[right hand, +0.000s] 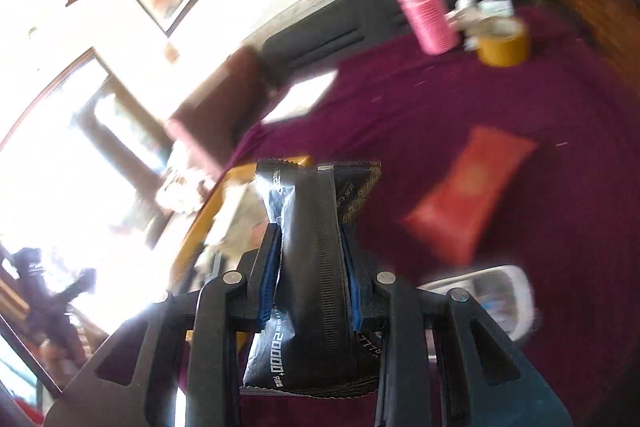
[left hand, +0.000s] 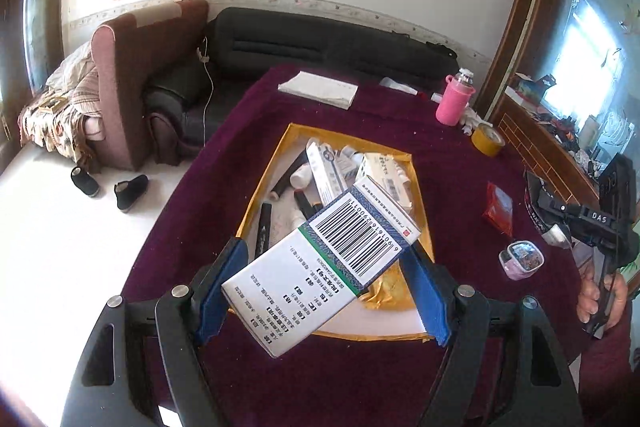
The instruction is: Organize objects
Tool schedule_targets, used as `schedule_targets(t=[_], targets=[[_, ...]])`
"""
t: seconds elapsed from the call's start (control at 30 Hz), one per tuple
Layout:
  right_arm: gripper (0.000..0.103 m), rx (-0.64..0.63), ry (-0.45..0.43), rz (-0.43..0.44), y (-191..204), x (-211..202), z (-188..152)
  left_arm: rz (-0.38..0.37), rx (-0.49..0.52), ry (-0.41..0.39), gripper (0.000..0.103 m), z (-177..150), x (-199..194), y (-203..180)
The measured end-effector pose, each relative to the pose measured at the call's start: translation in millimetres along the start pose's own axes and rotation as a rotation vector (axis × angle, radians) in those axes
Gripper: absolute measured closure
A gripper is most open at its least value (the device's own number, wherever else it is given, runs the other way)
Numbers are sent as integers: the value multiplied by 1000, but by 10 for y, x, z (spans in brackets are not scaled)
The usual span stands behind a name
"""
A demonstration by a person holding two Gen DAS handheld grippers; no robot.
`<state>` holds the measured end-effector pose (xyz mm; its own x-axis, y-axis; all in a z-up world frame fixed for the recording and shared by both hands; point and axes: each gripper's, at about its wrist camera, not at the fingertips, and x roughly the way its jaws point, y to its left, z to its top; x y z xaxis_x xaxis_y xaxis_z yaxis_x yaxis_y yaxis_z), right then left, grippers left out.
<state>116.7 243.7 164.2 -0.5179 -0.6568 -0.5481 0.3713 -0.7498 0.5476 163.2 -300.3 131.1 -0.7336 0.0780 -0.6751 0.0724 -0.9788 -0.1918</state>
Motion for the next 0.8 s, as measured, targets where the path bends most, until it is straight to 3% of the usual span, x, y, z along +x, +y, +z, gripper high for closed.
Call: schedule_targets(t=[0.13, 0.4, 0.63, 0.8], targets=[[77, -34, 116, 61, 491, 581, -203, 20, 18, 54, 30, -210, 345, -2], [77, -39, 326, 170, 1106, 1577, -553, 63, 22, 146, 30, -425, 908, 56], [77, -120, 365, 68, 1300, 2141, -478, 119, 39, 126, 30, -514, 973, 55], [77, -263, 313, -97, 1463, 2368, -357, 125, 15, 102, 30, -520, 971, 75]])
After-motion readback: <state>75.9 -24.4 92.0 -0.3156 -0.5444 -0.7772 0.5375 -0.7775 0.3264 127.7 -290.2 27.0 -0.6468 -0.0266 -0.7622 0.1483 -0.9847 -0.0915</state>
